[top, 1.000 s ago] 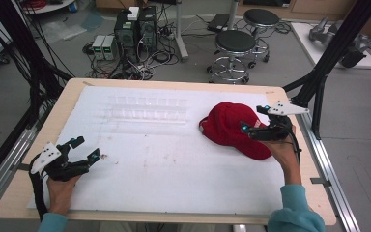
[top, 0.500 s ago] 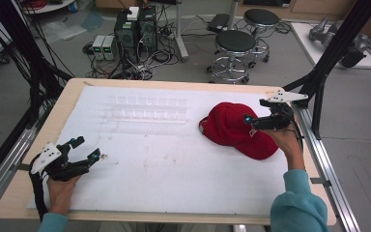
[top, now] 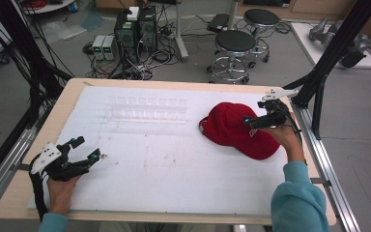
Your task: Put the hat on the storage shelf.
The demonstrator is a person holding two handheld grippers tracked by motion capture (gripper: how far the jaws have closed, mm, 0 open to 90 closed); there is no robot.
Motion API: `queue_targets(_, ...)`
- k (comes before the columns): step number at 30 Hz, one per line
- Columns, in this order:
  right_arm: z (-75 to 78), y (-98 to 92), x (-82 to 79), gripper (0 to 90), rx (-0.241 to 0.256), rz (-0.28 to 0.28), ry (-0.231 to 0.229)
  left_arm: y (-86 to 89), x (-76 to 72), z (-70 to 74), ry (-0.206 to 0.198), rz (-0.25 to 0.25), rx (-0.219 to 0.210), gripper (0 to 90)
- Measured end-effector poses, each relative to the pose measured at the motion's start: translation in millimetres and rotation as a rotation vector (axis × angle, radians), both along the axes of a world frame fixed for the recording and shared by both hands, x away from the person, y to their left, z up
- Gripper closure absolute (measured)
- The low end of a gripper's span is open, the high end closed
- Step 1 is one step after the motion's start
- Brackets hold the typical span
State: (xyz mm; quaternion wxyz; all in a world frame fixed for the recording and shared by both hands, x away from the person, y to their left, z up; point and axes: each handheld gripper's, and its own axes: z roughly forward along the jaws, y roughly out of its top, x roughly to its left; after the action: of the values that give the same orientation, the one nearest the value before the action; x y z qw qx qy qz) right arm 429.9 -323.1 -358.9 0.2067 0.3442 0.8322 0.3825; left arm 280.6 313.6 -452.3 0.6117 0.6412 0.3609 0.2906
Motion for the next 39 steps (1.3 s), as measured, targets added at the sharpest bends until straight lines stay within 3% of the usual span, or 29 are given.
queue_targets(15, -26.6, 3.5, 8.6, 9.7, -0.001, 0.008, 0.117, 0.1, 0.1, 0.0, 0.002, 0.002, -0.006, 17.4)
queue_targets(22, -30.9, 6.6, 10.8, 12.3, -0.005, 0.0, 0.132, 0.1, 0.2, 0.0, 0.003, 0.002, -0.006, 17.4)
queue_targets(26, -33.7, 9.5, 12.8, 17.6, -0.04, -0.015, 0.14, -0.2, 0.1, 0.0, 0.001, 0.001, -0.005, 17.4)
queue_targets(28, -33.6, 10.7, 13.1, 22.4, -0.061, -0.023, 0.136, 0.0, 0.1, 0.0, 0.002, 0.002, -0.005, 17.4)
queue_targets(34, -32.8, 12.3, 12.3, 52.0, -0.105, -0.031, 0.151, -0.1, 0.2, -0.1, 0.001, 0.003, -0.006, 17.4)
queue_targets(36, -32.7, 13.0, 11.7, 65.6, -0.121, -0.035, 0.155, -0.3, 0.1, -0.1, 0.0, 0.001, -0.005, 17.4)
queue_targets(39, -31.5, 12.8, 10.3, 75.2, -0.123, -0.052, 0.162, -0.4, -0.1, 0.0, 0.0, 0.001, -0.002, 17.4)
